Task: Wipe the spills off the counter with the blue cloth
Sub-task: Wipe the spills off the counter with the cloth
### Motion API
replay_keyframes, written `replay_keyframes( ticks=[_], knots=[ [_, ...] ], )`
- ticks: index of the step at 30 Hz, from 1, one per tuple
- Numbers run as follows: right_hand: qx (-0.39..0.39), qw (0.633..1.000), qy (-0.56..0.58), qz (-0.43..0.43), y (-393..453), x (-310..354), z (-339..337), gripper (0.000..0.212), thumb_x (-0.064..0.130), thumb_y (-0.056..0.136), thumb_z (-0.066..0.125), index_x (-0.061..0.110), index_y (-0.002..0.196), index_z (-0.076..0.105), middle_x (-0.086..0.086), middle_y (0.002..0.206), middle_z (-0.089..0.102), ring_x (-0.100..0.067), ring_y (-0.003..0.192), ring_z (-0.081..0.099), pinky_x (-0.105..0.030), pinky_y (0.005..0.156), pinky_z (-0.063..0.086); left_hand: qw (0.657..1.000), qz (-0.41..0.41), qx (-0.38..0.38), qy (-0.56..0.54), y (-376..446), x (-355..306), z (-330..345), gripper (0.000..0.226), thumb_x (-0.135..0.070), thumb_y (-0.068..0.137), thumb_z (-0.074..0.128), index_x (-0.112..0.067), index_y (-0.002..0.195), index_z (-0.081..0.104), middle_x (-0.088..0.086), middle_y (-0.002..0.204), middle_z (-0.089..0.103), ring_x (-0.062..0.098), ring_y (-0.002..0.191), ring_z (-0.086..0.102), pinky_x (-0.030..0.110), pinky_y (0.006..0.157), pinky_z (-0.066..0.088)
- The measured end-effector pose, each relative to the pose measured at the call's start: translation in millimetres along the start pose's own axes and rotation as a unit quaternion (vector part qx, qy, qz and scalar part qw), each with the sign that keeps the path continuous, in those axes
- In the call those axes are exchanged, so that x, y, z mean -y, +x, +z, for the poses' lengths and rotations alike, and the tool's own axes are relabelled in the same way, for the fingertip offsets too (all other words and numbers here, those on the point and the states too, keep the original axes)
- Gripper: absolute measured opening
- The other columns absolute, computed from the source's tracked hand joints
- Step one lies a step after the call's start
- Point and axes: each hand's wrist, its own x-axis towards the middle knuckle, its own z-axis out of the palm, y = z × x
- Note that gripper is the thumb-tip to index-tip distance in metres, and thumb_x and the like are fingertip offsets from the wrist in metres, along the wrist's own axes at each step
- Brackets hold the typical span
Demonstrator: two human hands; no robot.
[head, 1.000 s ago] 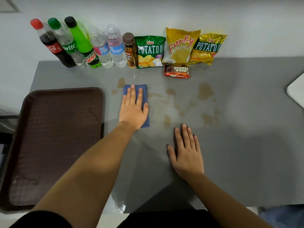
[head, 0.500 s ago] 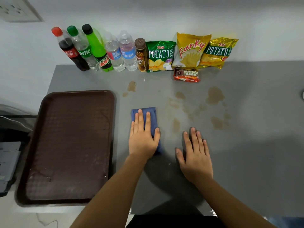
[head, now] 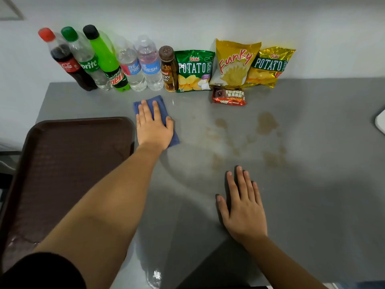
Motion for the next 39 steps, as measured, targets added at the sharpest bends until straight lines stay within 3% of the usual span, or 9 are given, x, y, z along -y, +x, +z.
replay_keyframes(
  ticks=[7, 14, 18, 27, 33, 39],
  knots=[
    [0.001, 1.0, -0.002, 0.0, 0, 2, 0, 0.072, 0.059, 0.105, 0.027, 0.025, 0.165, 0.005, -0.001, 0.174, -0.004, -0.019, 0.16, -0.006, -0.039, 0.129, 0.003, 0.99, 0.135, 0.039, 0.025, -8, -2, -1, 0.07, -0.05, 0.108, 0.026, -0.02, 0.167, 0.002, 0.012, 0.174, -0.009, 0.027, 0.162, -0.008, 0.039, 0.13, -0.006],
    [-0.008, 1.0, -0.001, -0.003, 1, 0, 2, 0.072, 0.059, 0.104, 0.025, 0.024, 0.165, 0.01, -0.001, 0.174, 0.0, -0.021, 0.16, -0.002, -0.042, 0.128, 0.01, 0.999, -0.03, -0.025, -0.021, -78, -18, 19, 0.073, -0.051, 0.107, 0.024, -0.015, 0.167, 0.006, 0.017, 0.174, -0.003, 0.032, 0.162, -0.001, 0.043, 0.13, 0.0],
    [-0.003, 1.0, -0.003, -0.001, 0, -1, 3, 0.072, 0.06, 0.104, 0.024, 0.025, 0.165, 0.009, 0.0, 0.174, -0.002, -0.02, 0.16, -0.005, -0.042, 0.128, 0.008, 0.999, -0.046, -0.018, -0.02, -67, -16, 19, 0.075, -0.052, 0.104, 0.022, -0.015, 0.167, 0.006, 0.018, 0.174, -0.004, 0.033, 0.162, -0.002, 0.043, 0.13, -0.001],
    [-0.021, 1.0, 0.0, 0.001, -2, -1, 6, 0.073, 0.058, 0.103, 0.029, 0.025, 0.165, 0.011, -0.001, 0.174, 0.001, -0.02, 0.16, -0.002, -0.041, 0.129, 0.008, 0.997, 0.069, 0.025, 0.026, -5, -21, 8, 0.072, -0.05, 0.107, 0.022, -0.017, 0.167, 0.002, 0.016, 0.174, -0.008, 0.032, 0.162, -0.005, 0.043, 0.131, -0.002],
    [-0.023, 1.0, 0.002, -0.003, -2, 0, 2, 0.071, 0.057, 0.104, 0.029, 0.023, 0.165, 0.013, -0.003, 0.174, 0.002, -0.02, 0.16, -0.004, -0.043, 0.129, 0.011, 0.985, 0.161, 0.051, 0.04, -52, -52, 17, 0.071, -0.052, 0.109, 0.023, -0.019, 0.167, -0.001, 0.013, 0.174, -0.012, 0.028, 0.161, -0.01, 0.04, 0.13, -0.006],
    [-0.025, 1.0, 0.004, -0.01, -2, -2, 4, 0.072, 0.056, 0.104, 0.033, 0.021, 0.164, 0.016, -0.004, 0.174, 0.005, -0.022, 0.16, 0.0, -0.046, 0.129, 0.015, 0.989, 0.143, 0.034, 0.026, -143, -31, 29, 0.073, -0.057, 0.106, 0.016, -0.021, 0.166, -0.003, 0.011, 0.174, -0.008, 0.026, 0.161, -0.008, 0.04, 0.131, -0.003]
  ],
)
